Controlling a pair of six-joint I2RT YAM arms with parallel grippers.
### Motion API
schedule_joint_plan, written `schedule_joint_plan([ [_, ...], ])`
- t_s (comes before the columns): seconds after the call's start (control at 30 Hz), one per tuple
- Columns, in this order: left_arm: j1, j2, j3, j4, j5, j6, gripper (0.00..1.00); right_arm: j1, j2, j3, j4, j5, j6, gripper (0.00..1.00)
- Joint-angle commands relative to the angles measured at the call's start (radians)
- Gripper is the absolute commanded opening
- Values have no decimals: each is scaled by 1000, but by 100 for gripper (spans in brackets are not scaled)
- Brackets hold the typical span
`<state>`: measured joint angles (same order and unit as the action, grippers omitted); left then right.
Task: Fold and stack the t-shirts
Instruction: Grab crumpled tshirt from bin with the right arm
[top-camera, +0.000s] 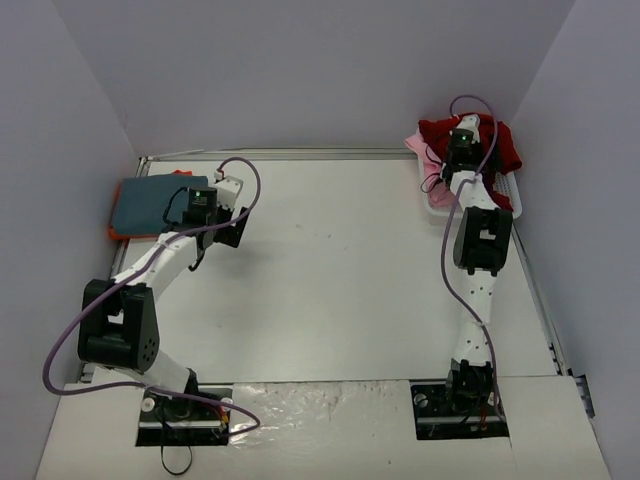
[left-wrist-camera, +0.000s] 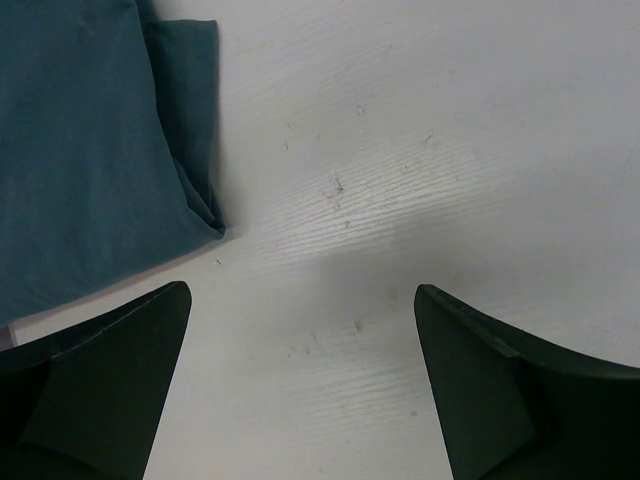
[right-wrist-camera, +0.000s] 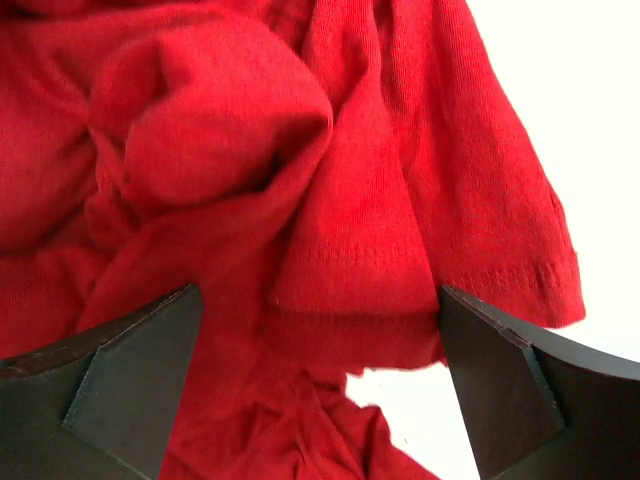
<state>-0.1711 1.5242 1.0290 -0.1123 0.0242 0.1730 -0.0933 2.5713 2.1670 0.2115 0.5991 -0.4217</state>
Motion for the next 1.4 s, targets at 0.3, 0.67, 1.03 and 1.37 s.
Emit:
schedule_joint_plan([
  [0.3, -7, 28, 11, 19, -26, 22, 94, -13, 153, 220, 2, 47, -28, 52],
  [0.67, -7, 17, 8, 7, -24, 25, 94, -19, 26, 72, -9, 27, 38, 0],
  [1.03, -5, -18, -4, -1, 39, 31, 94, -23, -319, -314, -26, -179, 216, 0],
  [1.37, -4, -19, -4, -10, 72, 23, 94, 4, -462, -394, -46, -180, 248, 0],
])
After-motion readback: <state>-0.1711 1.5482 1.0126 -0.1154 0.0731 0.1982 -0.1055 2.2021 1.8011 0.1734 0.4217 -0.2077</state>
